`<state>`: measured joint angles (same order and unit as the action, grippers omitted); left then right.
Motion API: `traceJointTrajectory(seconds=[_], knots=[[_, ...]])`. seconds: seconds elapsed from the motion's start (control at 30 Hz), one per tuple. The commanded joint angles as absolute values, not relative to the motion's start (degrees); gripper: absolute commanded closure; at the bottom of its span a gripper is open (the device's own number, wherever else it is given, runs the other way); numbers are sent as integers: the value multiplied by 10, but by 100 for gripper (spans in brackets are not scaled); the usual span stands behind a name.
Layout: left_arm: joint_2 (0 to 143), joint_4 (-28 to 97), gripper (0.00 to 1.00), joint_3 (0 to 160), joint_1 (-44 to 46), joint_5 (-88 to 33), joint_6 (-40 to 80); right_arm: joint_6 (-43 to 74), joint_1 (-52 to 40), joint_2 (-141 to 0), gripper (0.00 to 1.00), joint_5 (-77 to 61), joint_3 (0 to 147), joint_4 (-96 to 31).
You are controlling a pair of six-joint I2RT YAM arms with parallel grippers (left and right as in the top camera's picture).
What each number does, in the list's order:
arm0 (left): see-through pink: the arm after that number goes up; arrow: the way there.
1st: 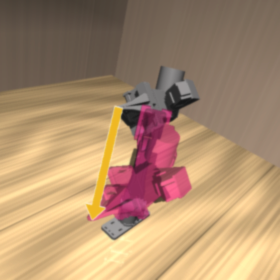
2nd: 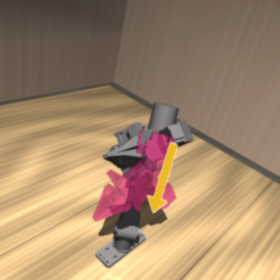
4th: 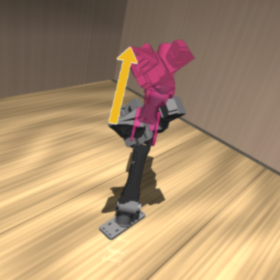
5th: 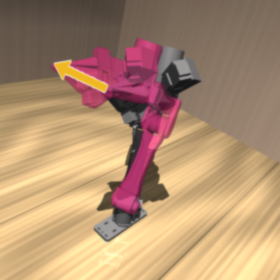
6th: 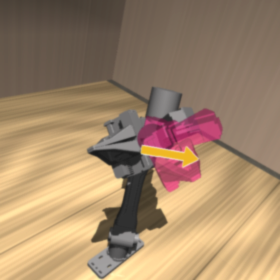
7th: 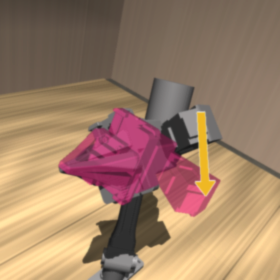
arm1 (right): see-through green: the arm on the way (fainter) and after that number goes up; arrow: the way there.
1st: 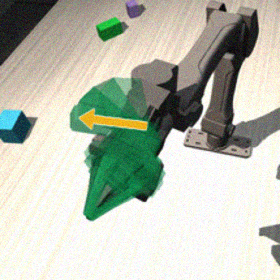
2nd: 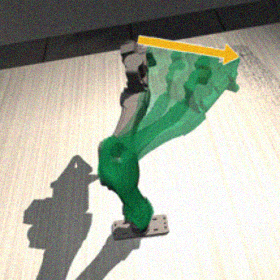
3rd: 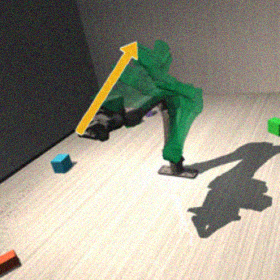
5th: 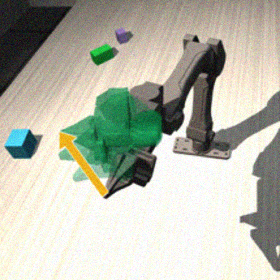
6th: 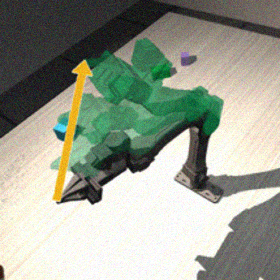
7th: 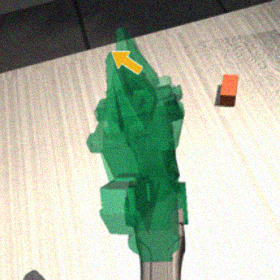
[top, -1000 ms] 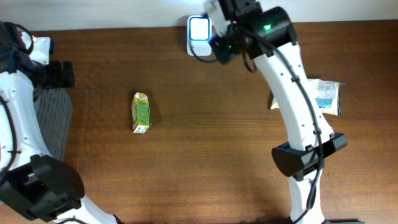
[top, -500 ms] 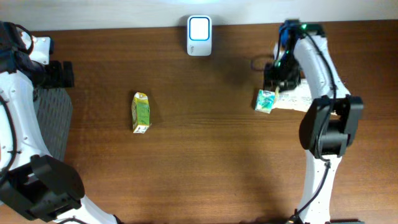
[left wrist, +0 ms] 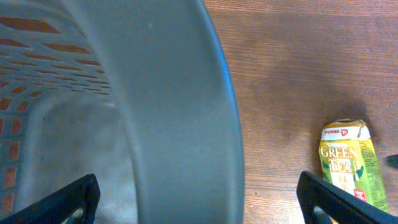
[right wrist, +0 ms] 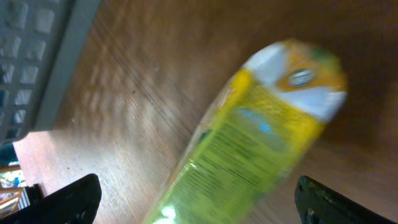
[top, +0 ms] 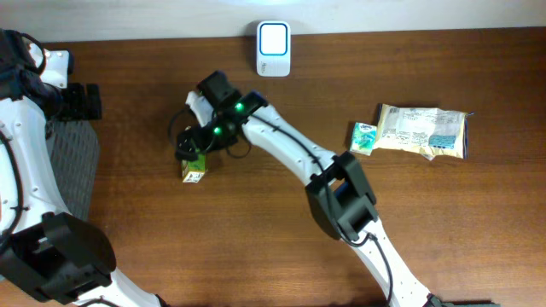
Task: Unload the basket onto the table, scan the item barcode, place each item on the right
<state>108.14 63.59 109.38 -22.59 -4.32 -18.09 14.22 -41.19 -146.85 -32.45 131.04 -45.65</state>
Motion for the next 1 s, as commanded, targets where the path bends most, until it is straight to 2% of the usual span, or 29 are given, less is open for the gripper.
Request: traceJointTrajectory(seconds=[0.0, 0.03, 0.1, 0.17, 0.27, 0.33, 0.4, 0.47, 0.5, 0.57, 0.7, 0.83, 0.97], knots=[[1083, 637, 1, 1092, -228, -48, -190, 154, -439, -1494, 4, -312, 1316, -453], [1083, 637, 1, 1092, -228, -48, -190, 154, -443, -1498, 12, -308, 1315, -457], [1083, 637, 1, 1092, -228, -48, -190, 153, -439, -1498, 45, -307, 1315, -475], [1083, 637, 1, 1092, -228, -48, -190, 153, -428, -1498, 54, -278, 1315, -505], [1083, 637, 1, 1092, -228, -48, -190, 123, -402, -1495, 59, -258, 1316, -557], [1083, 637, 1, 1092, -228, -48, -190, 59, -373, -1482, 59, -258, 1316, -621], [1083, 637, 1, 1092, -228, -48, -190, -22, -350, -1465, 53, -252, 1316, -680], [1083, 637, 1, 1092, -228, -48, -190, -71, -321, -1447, 37, -156, 1316, -743], [1083, 637, 1, 1092, -228, -48, -190, -71, -300, -1442, 32, -100, 1317, -761], [1083, 637, 1, 1092, -228, -48, -190, -71, -275, -1440, 32, -96, 1327, -770], [1083, 637, 1, 1092, -228, -48, -190, -56, -263, -1440, 37, -173, 1418, -764], [1083, 637, 1, 1092, -228, -48, -190, 110, -305, -1440, 43, -176, 1470, -688], [1083, 637, 1, 1092, -228, -48, -190, 205, -374, -1453, 59, -170, 1438, -598]])
